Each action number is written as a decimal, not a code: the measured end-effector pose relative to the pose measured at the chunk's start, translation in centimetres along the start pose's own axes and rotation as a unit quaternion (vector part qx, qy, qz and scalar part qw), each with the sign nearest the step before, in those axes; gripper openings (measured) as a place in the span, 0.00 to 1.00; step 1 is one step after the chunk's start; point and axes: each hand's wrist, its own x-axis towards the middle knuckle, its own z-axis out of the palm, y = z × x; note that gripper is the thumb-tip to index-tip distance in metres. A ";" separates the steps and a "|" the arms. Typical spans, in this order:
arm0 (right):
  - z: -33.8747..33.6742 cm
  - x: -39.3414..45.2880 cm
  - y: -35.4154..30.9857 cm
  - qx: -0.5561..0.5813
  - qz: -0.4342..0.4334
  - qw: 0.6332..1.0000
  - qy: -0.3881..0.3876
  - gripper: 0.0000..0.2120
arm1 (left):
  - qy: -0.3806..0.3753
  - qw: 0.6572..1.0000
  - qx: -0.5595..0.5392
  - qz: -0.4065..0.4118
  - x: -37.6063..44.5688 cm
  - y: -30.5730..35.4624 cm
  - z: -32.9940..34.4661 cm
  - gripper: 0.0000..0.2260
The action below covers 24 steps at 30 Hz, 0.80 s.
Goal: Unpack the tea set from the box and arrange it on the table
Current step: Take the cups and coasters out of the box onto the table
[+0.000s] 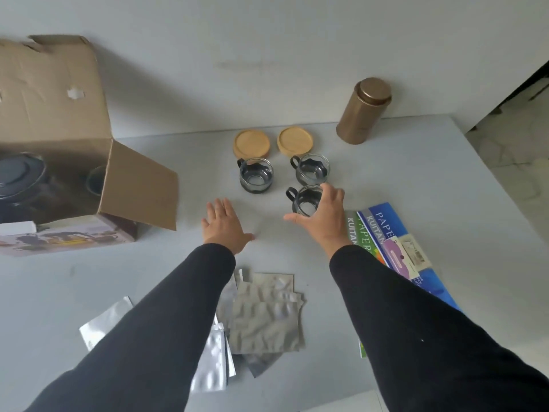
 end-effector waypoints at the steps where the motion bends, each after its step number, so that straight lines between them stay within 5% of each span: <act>1: 0.1 0.2 0.5 0.001 0.002 1.000 -0.001 0.48 | -0.005 1.000 -0.008 -0.007 0.1 0.2 0.3 0.45; 18: 0.5 2.0 2.5 -0.028 0.010 1.000 -0.008 0.48 | -0.019 0.999 -0.023 -0.031 1.0 1.1 0.8 0.44; 24: -0.9 2.1 -0.3 -0.074 -0.067 0.991 0.089 0.41 | 0.012 1.000 -0.011 0.006 0.5 0.5 -0.5 0.38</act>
